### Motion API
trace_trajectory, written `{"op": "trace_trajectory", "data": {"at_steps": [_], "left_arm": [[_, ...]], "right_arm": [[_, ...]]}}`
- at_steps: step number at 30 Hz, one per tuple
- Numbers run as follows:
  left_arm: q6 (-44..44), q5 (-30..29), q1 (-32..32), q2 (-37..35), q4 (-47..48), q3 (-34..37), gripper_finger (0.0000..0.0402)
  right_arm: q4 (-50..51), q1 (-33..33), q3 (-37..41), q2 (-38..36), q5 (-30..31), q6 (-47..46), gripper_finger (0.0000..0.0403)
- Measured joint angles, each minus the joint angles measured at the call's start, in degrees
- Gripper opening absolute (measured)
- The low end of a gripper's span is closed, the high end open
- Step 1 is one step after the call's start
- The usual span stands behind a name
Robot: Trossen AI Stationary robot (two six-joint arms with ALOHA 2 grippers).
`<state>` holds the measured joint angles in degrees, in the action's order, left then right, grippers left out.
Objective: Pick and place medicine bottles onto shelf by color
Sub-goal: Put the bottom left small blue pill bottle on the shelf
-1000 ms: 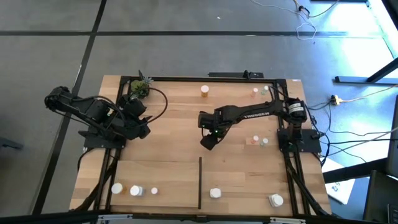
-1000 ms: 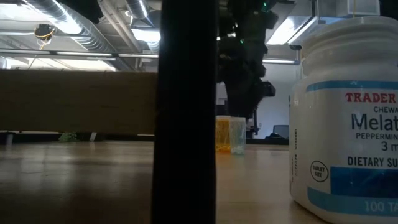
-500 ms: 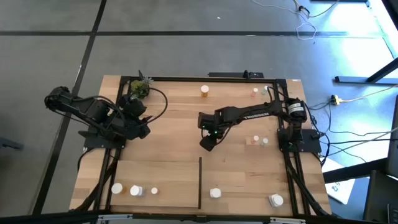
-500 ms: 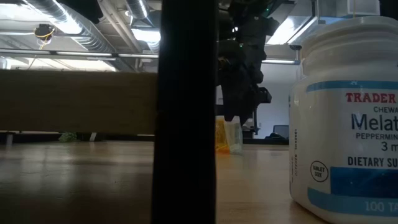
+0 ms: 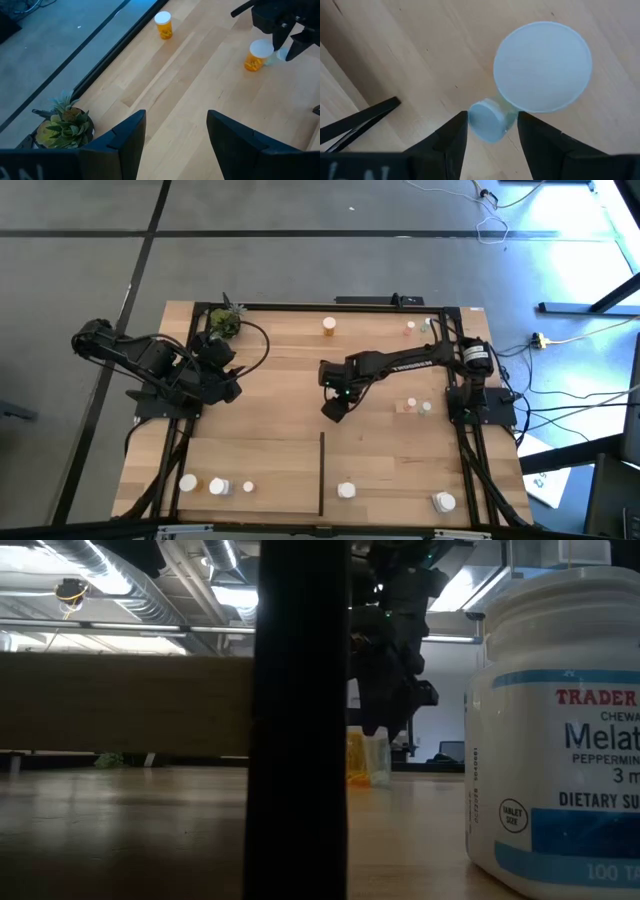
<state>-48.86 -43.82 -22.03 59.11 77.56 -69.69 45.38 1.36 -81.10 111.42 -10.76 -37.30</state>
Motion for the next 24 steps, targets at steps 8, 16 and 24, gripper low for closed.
{"op": "trace_trajectory", "data": {"at_steps": [8, 16, 24], "left_arm": [[0.00, 0.00, 0.01, 0.00, 0.00, 0.00, 0.0204], [0.00, -0.01, 0.01, 0.00, 0.00, 0.00, 0.0204], [0.00, -0.01, 0.01, 0.00, 0.00, 0.00, 0.0204]], "right_arm": [[0.40, 0.79, 0.00, -0.02, -1.40, 0.09, 0.0137], [0.79, 0.79, 0.04, -0.02, -1.37, 0.30, 0.0104], [6.47, 1.36, -2.27, -0.50, -1.27, 8.83, 0.0102]]}}
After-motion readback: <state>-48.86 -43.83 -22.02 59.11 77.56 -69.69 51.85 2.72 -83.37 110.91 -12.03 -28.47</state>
